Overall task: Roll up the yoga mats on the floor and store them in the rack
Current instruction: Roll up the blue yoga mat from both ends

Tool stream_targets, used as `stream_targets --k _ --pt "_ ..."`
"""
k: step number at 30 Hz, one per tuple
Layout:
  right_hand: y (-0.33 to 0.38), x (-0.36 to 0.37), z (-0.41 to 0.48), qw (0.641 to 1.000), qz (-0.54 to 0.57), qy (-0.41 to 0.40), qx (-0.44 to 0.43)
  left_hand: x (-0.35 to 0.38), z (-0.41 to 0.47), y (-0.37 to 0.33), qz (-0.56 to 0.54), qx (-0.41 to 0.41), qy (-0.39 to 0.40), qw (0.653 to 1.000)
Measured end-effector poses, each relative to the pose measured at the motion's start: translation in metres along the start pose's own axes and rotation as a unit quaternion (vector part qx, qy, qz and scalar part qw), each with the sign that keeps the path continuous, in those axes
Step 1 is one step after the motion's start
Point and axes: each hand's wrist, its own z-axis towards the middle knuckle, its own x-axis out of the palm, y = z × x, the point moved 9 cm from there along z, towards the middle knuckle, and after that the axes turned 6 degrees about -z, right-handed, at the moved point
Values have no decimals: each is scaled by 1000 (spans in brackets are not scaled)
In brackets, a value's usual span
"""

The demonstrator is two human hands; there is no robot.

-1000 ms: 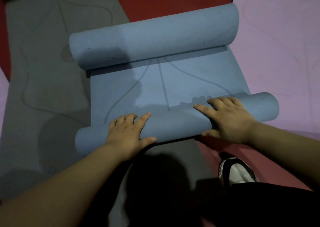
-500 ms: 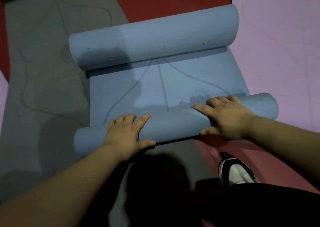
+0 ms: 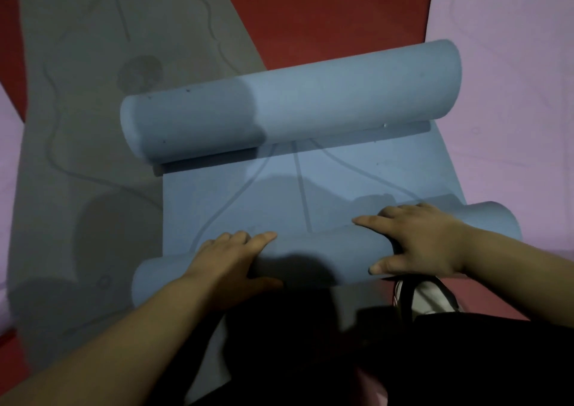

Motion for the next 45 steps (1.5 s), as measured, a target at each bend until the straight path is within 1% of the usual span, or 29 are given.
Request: stream_targets --k 2,3,7,9,11,15,16,17,19,22,24,25,28,30,33,34,38,41,43,45 --pt "-3 1 5 1000 12 13 -1 -3 -1 -1 6 10 -12 1000" --pt "-4 1 7 1000 17 21 -3 -4 -4 -3 17 15 -33 999" --pt "-8 3 12 998 49 44 -5 -1 -23 -10 29 26 -170 985" --pt "-9 1 11 999 38 33 0 -1 -22 -8 30 27 -192 981" --pt "-6 -4 5 1000 15 -4 5 -6 -17 -7 31 23 -178 983" --pt "8 -9 -12 988 -51 -139 39 -13 0 -1 17 10 -99 995" --pt "10 -9 -13 984 -62 -162 46 -14 3 -1 16 10 -86 996" --pt "11 -9 -12 983 -65 -165 52 -16 6 0 13 12 -79 997" --pt "6 -11 -5 990 -54 -112 64 -18 7 0 15 5 -78 997" --pt "-5 -16 5 997 -15 -22 66 -19 -4 -2 47 -14 -139 989" --pt "-6 -20 13 998 -5 4 56 -14 -8 -6 63 -3 -162 985" --pt "-7 -21 15 998 -6 10 54 -12 -7 -6 67 -3 -155 986" --pt "-7 -25 15 998 -11 -6 58 -14 1 -1 71 -14 -126 989" --pt "-6 -28 9 997 -16 -51 64 -19 5 1 71 -10 -121 990" --pt "6 -24 -2 986 -60 -141 64 -22 13 6 50 -9 -96 994" --pt "9 -21 -2 983 -71 -157 65 -24 16 7 47 -9 -89 995" --pt "1 -23 7 985 -63 -144 77 -30 18 5 43 -21 -88 995" --pt "-3 -31 14 991 -54 -96 75 -29 8 3 55 -32 -122 990" --pt "-5 -31 17 994 -44 -59 76 -24 3 -1 79 -23 -152 985" --pt "-6 -32 19 995 -38 -53 76 -21 4 0 78 -28 -155 984"
